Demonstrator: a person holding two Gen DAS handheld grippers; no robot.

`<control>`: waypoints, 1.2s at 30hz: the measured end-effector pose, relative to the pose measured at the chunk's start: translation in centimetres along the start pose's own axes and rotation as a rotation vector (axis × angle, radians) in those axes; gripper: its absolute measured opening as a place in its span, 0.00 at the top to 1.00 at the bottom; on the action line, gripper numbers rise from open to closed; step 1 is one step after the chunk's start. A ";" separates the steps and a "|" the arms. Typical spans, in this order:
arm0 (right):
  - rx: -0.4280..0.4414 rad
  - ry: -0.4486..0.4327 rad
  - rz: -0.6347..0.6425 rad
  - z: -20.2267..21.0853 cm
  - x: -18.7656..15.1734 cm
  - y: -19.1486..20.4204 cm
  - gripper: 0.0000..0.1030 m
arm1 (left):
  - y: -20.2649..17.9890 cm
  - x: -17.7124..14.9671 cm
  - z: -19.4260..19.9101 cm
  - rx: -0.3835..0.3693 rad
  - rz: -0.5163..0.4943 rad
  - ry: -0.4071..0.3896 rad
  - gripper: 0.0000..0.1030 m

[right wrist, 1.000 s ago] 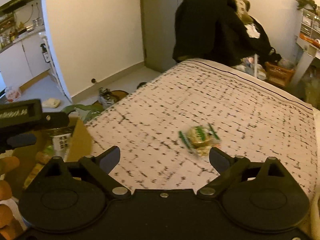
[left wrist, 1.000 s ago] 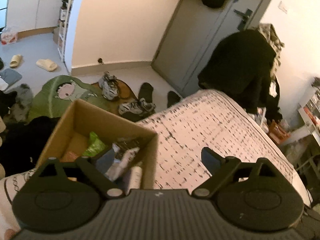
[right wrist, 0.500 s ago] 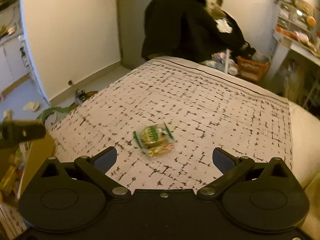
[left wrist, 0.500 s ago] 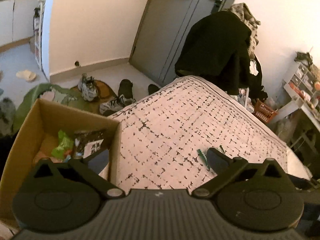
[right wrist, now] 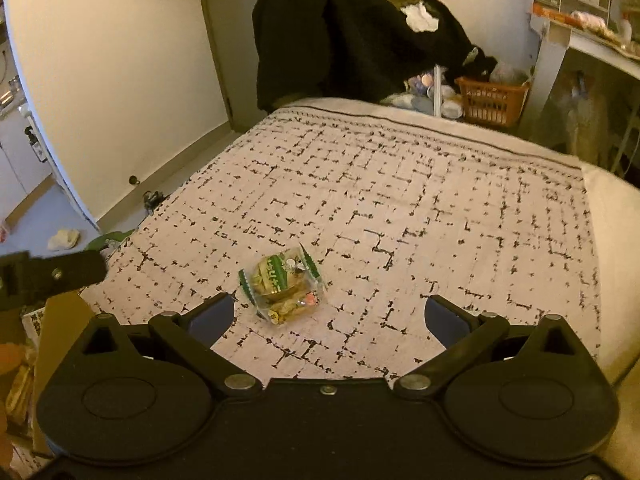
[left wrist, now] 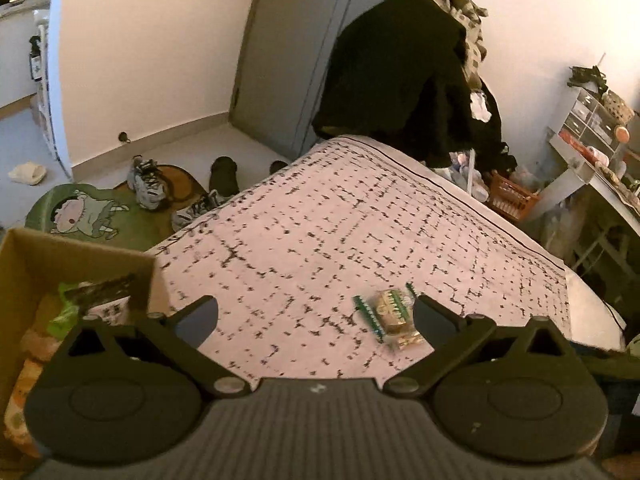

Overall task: Organize snacks
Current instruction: 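Move both open tools back over the bed toward the green-wrapped snacks, then grasp the green-wrapped cake packet with the left tool while the right tool grasps the small yellow snack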

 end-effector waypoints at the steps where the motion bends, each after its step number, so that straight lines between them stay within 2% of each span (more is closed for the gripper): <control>1: 0.012 0.004 -0.011 -0.3 -0.1 -0.2 0.02 | -0.4 0.1 -0.3 -0.004 -0.014 0.005 0.01; 2: 0.021 0.010 -0.034 -0.6 -0.2 -0.3 0.03 | -1.0 0.3 -0.7 -0.007 -0.039 0.010 0.01; 4: 0.045 0.032 -0.090 -1.4 -0.5 -0.7 0.14 | -2.1 0.6 -1.4 0.000 -0.078 0.012 0.01; 8: 0.091 0.074 -0.184 -3.2 -1.0 -1.1 0.26 | -4.2 1.3 -2.7 0.018 -0.140 0.010 0.01; 13: 0.112 0.088 -0.281 -4.9 -1.1 -1.6 0.39 | -5.3 1.9 -4.6 0.006 -0.159 0.006 0.03; 17: 0.137 0.110 -0.342 -5.9 -1.4 -2.1 0.41 | -5.2 1.6 -6.6 0.001 -0.150 0.029 0.03; 20: 0.164 0.141 -0.380 -6.9 -1.9 -2.4 0.48 | -5.3 1.4 -8.0 -0.001 -0.144 0.037 0.04; 24: 0.176 0.156 -0.429 -8.4 -2.1 -2.7 0.48 | -5.2 1.4 -9.9 -0.005 -0.113 0.054 0.08; 29: 0.196 0.167 -0.436 -10.4 -1.9 -2.4 0.48 | -5.2 0.8 -11.8 -0.019 -0.100 0.072 0.15; 33: 0.178 0.167 -0.391 -11.0 -2.0 -1.9 0.49 | -4.9 0.3 -13.2 -0.015 -0.101 0.082 0.22; 36: 0.171 0.154 -0.381 -11.2 -1.8 -2.0 0.49 | -4.9 0.8 -14.0 -0.015 -0.093 0.075 0.23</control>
Point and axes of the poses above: each gripper's, at about its wrist camera, not at the fingertips, and z roughly against the way its jaws point, y to its left, x to its top, the point moved 2 cm from there along -z, roughly the way its jaws point, and after that the axes turned 15 degrees about z, right-handed, at the moved point
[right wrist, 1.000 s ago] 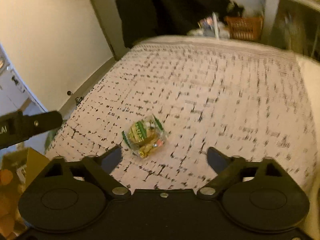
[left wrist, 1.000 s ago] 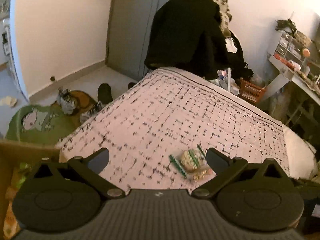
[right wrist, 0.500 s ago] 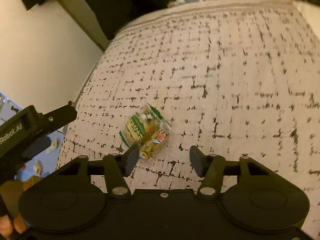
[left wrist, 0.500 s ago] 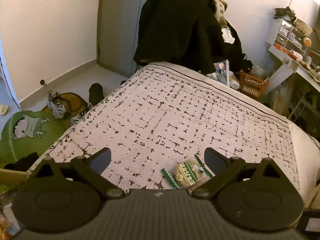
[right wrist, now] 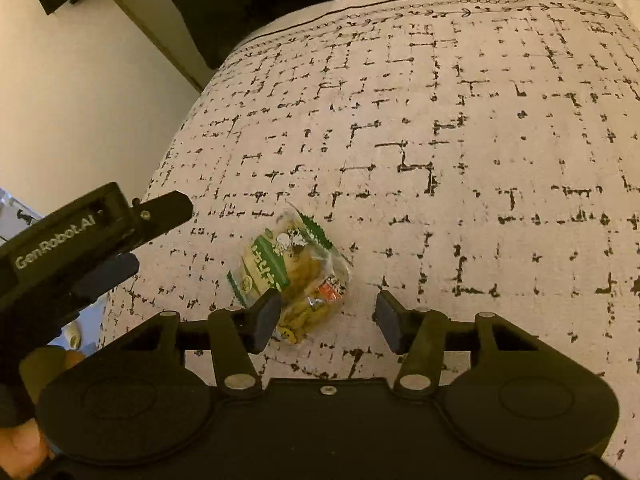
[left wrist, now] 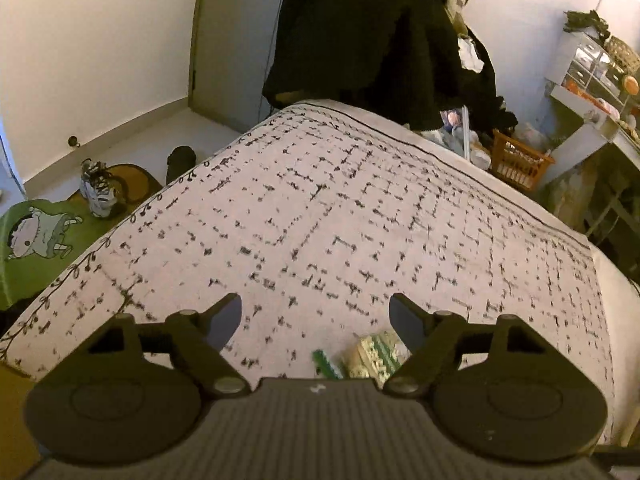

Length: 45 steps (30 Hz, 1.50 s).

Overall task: Organize snacks
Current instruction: 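Grasp the green-wrapped cake packet with the left tool while the right tool grasps the small yellow snack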

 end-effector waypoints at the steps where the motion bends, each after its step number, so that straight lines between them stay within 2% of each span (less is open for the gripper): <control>1: -0.001 -0.004 -0.004 -0.1 0.0 -0.1 0.50 | 0.0 0.2 -0.3 -0.007 0.003 0.001 0.23; 4: -0.030 -0.012 0.020 -0.3 -0.1 0.1 0.59 | 0.2 0.0 -1.0 -0.003 -0.001 0.008 0.23; 8: -0.046 -0.006 0.036 -0.2 0.0 0.1 0.60 | 0.2 -0.9 -1.6 0.014 -0.034 0.005 0.23; 15: -0.163 0.010 0.065 1.0 0.3 -0.7 0.60 | -0.7 -2.3 -1.4 -0.025 -0.125 0.004 0.22; 18: -0.196 0.011 0.043 1.5 0.6 -1.7 0.60 | -1.2 -2.7 -1.5 -0.015 -0.181 0.033 0.22; 23: -0.247 0.015 0.023 2.2 0.7 -2.7 0.55 | -2.5 -3.4 -1.3 -0.026 -0.324 0.067 0.19; 25: -0.259 0.017 0.008 2.4 0.7 -2.8 0.42 | -2.9 -4.0 -1.6 -0.018 -0.372 0.077 0.18; 27: -0.256 0.013 -0.008 2.6 0.6 -2.9 0.40 | -3.1 -4.7 -2.4 0.017 -0.398 0.107 0.18; 38: -0.250 0.017 -0.009 2.2 0.7 -2.9 0.39 | -3.5 -5.6 -5.4 0.050 -0.389 0.112 0.18; 42: -0.243 0.020 0.018 2.0 0.6 -2.6 0.31 | -3.5 -5.2 -6.0 0.057 -0.366 0.085 0.17; 45: -0.237 0.021 0.023 1.9 0.7 -2.6 0.29 | -3.4 -4.8 -6.6 0.069 -0.348 0.076 0.12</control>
Point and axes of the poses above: each gripper's, at about its wrist camera, not at the fingertips, and z roughly against the way its jaws point, y to its left, x to its top, the point moved 2 cm from there along -z, roughly the way its jaws point, and after that the axes turned 15 degrees about z, right-handed, at the moved point
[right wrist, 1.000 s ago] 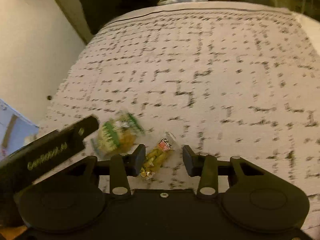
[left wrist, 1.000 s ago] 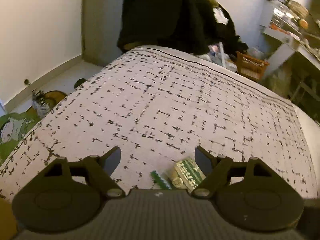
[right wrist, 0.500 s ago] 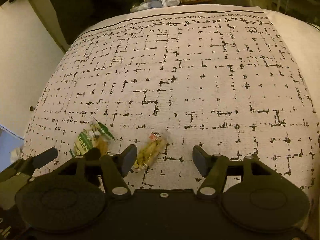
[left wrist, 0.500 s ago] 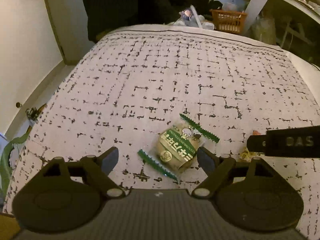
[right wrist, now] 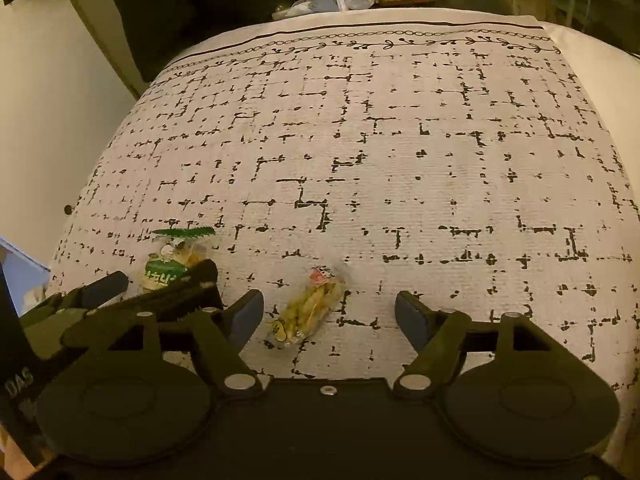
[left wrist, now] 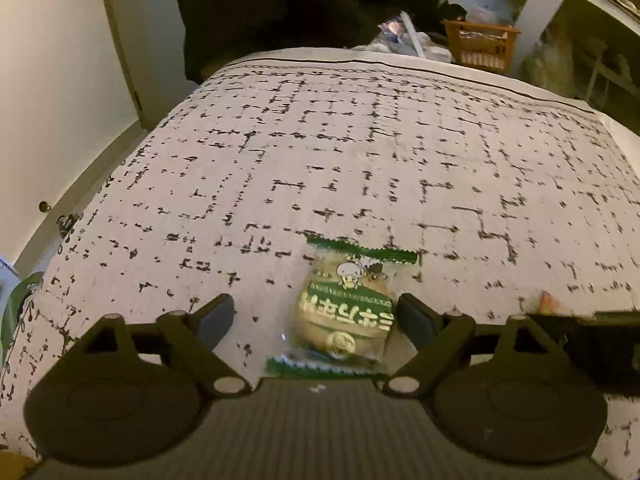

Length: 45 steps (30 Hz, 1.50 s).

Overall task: Organize snacks
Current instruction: 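Grasp the green-wrapped cake packet with the left tool while the right tool grasps the small yellow snack, then carry the green cake packet and yellow snack with both tools over the box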

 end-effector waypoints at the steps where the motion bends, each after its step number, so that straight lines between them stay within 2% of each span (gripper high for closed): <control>1: 0.000 -0.001 0.002 0.0 0.0 0.0 0.29 | 0.2 0.1 -0.2 0.002 0.013 0.002 0.12; 5: -0.010 -0.006 0.021 0.0 -0.1 0.2 0.29 | 0.8 0.3 -0.3 0.014 0.072 -0.010 0.12; 7: -0.026 -0.005 0.048 0.0 -0.2 0.6 0.34 | 0.9 0.0 -0.2 0.009 0.095 -0.022 0.16; 10: -0.027 -0.011 0.088 0.0 -0.3 1.3 0.48 | 0.8 -0.4 0.3 -0.003 0.089 -0.050 0.36; 12: -0.003 -0.012 0.101 -0.1 -0.3 1.7 0.57 | 0.9 -0.8 0.8 -0.016 0.086 -0.060 0.54; 13: 0.006 -0.011 0.107 -0.2 -0.3 1.8 0.64 | 1.0 -0.9 1.1 -0.019 0.093 -0.061 0.54; 16: 0.029 -0.013 0.135 -0.4 -0.3 2.3 0.76 | 1.6 -1.1 1.4 -0.024 0.122 -0.053 0.54; 18: 0.057 -0.016 0.123 -0.3 -0.3 2.5 0.79 | 1.8 -1.3 1.7 -0.018 0.127 -0.050 0.54; 23: 0.135 -0.055 0.077 1.0 -0.2 2.6 0.80 | 2.8 -1.5 2.9 -0.026 0.193 -0.036 0.54; 30: 0.202 -0.142 0.068 3.9 0.5 3.3 0.80 | 4.1 -1.3 6.1 -0.018 0.253 -0.074 0.54; 37: 0.256 -0.211 0.093 6.9 0.1 4.9 0.80 | 5.5 -0.8 10.3 -0.018 0.300 -0.119 0.54; 41: 0.290 -0.258 0.139 8.7 0.0 6.4 0.80 | 6.9 -0.7 12.9 -0.012 0.350 -0.134 0.54; 45: 0.324 -0.296 0.185 10.7 -0.3 7.9 0.80 | 7.7 -0.4 15.9 -0.007 0.356 -0.176 0.54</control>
Point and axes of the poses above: each gripper's, at about its wrist camera, not at the fingertips, and z roughly against the way its jaws point, y to its left, x to its top, the point moved 2 cm from there along -z, roughly the way its jaws point, and after that the axes turned 15 degrees about z, right-handed, at the moved point
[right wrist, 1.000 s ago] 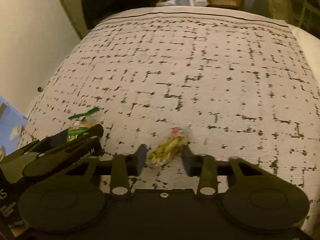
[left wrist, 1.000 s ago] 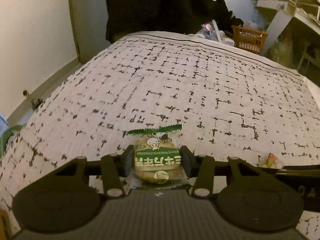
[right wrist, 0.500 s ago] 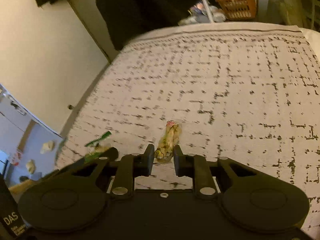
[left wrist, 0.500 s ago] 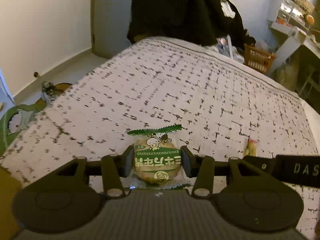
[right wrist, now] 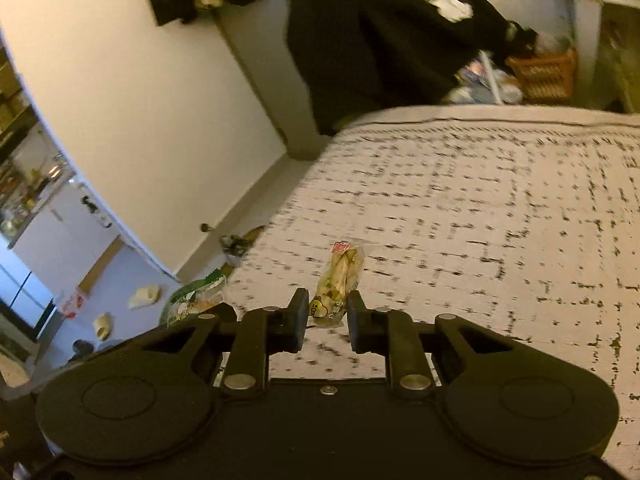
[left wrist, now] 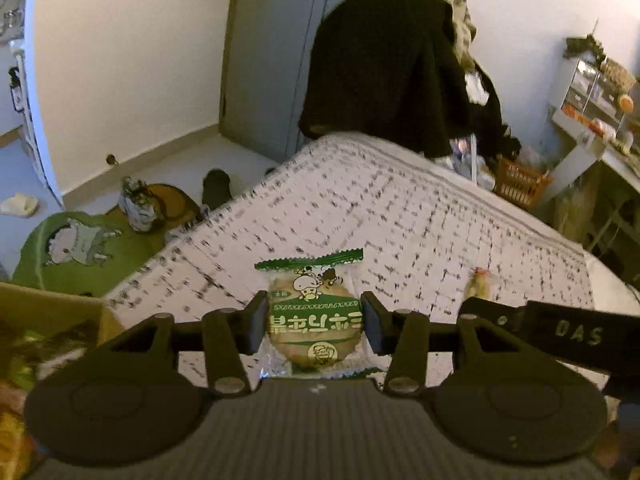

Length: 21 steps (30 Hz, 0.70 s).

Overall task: Organize snacks
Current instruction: 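Carry the green cake packet and yellow snack with both tools over the box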

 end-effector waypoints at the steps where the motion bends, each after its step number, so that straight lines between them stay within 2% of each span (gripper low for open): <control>1: 0.008 -0.006 0.009 0.3 0.1 0.5 0.80 | 0.2 0.2 0.6 0.001 0.001 -0.008 0.54; 11: 0.059 -0.075 0.093 2.6 0.8 4.8 0.80 | 3.5 2.3 6.6 0.043 0.034 -0.063 0.54; 21: 0.112 -0.089 0.155 3.4 0.3 8.6 0.80 | 8.1 3.9 11.2 0.144 0.087 -0.117 0.54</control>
Point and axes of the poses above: each gripper's, at about its wrist camera, not at the fingertips, and z roughly against the way its jaws point, y to its left, x to its top, the point moved 2 cm from there along -z, roughly the way its jaws point, and after that the axes turned 15 degrees about z, right-handed, at the moved point
